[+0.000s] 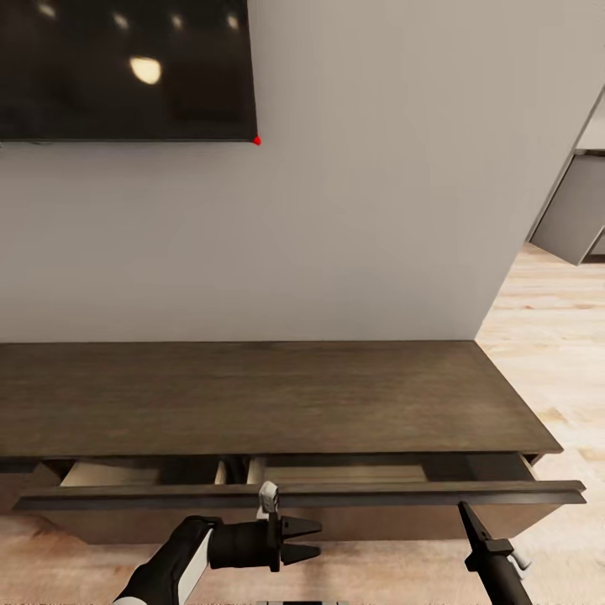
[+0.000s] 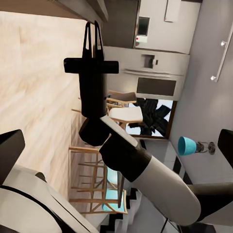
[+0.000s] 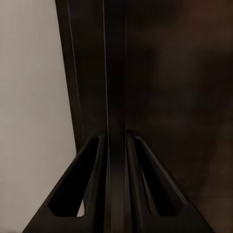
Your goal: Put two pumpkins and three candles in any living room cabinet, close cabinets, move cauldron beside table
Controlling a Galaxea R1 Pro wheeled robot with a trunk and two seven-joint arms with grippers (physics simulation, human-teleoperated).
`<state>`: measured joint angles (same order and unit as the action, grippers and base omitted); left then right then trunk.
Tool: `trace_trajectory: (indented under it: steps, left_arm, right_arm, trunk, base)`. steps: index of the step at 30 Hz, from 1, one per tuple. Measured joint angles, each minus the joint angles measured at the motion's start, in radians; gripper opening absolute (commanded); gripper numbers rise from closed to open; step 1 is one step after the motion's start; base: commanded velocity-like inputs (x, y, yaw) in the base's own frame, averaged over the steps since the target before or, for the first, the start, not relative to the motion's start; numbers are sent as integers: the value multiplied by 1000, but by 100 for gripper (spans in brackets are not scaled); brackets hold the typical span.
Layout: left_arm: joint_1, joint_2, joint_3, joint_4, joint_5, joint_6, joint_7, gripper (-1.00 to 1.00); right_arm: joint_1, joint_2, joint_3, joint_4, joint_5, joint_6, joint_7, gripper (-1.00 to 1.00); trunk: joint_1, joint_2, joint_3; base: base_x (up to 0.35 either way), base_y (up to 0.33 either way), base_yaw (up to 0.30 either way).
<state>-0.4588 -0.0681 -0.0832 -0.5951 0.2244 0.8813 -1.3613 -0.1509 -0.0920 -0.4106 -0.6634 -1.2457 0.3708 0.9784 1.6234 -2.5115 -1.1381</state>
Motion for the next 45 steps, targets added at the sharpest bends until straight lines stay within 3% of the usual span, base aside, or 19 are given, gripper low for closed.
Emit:
trace_trajectory:
  steps: [20, 45]
  left_arm:
    - [0, -1, 0, 0, 0, 0, 0, 100]
    - [0, -1, 0, 0, -1, 0, 0, 100]
  right_arm:
    - [0, 0, 0, -8, -2, 1, -12, -100]
    - [0, -1, -1, 5, -2, 2, 6, -100]
  trunk:
    - [0, 0, 0]
    - [0, 0, 0]
  base:
    - [-117, 0, 0]
    - [-5, 0, 0]
